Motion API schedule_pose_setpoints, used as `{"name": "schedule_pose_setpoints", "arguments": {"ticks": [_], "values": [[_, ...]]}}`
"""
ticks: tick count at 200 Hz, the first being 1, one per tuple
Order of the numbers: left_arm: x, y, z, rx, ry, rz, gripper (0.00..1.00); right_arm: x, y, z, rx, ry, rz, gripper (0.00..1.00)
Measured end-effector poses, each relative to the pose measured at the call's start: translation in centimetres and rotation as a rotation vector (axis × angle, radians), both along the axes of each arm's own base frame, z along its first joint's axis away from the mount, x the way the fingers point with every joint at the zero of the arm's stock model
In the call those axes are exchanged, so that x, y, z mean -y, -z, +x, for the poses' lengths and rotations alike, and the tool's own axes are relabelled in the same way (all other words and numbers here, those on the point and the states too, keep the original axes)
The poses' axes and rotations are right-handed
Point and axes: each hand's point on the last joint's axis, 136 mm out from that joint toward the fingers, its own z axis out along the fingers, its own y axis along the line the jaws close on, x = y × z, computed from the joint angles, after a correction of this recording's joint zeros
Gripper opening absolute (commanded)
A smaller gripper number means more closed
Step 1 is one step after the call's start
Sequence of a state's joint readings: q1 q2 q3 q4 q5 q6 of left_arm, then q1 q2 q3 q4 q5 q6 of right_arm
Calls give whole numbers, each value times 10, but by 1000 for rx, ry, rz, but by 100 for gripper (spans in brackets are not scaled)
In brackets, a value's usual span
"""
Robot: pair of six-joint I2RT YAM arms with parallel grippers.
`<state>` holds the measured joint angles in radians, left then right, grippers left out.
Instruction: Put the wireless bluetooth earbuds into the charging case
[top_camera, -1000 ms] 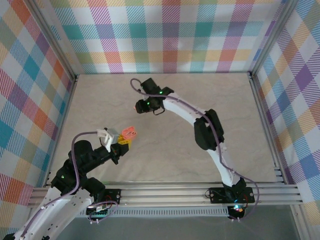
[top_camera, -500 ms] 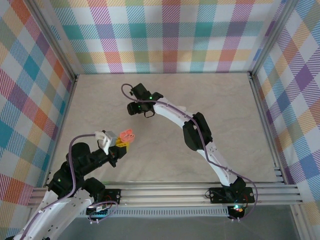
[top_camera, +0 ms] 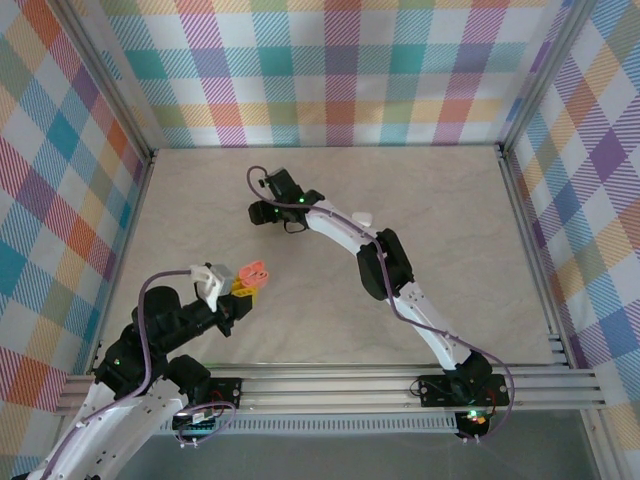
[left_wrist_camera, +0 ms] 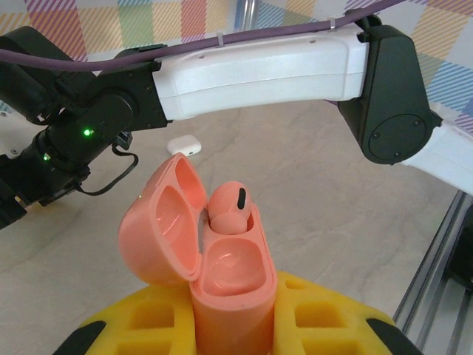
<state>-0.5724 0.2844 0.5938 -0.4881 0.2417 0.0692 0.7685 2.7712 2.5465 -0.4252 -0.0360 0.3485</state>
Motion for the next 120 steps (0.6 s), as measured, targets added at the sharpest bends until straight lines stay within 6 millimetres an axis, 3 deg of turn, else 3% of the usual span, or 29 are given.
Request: {"name": "schedule_pose_setpoints", "arguments": {"ticks": [27, 83, 120], "values": [[-2, 0, -2, 3, 0, -2, 7, -8, -10, 4, 5, -25, 63, 66], [-3, -4, -5, 19, 0, -13, 8, -13, -11, -1, -27, -35, 96, 60], [-5, -7, -8, 25, -1, -17, 8, -11, -10, -1, -46, -19, 100, 67]]}}
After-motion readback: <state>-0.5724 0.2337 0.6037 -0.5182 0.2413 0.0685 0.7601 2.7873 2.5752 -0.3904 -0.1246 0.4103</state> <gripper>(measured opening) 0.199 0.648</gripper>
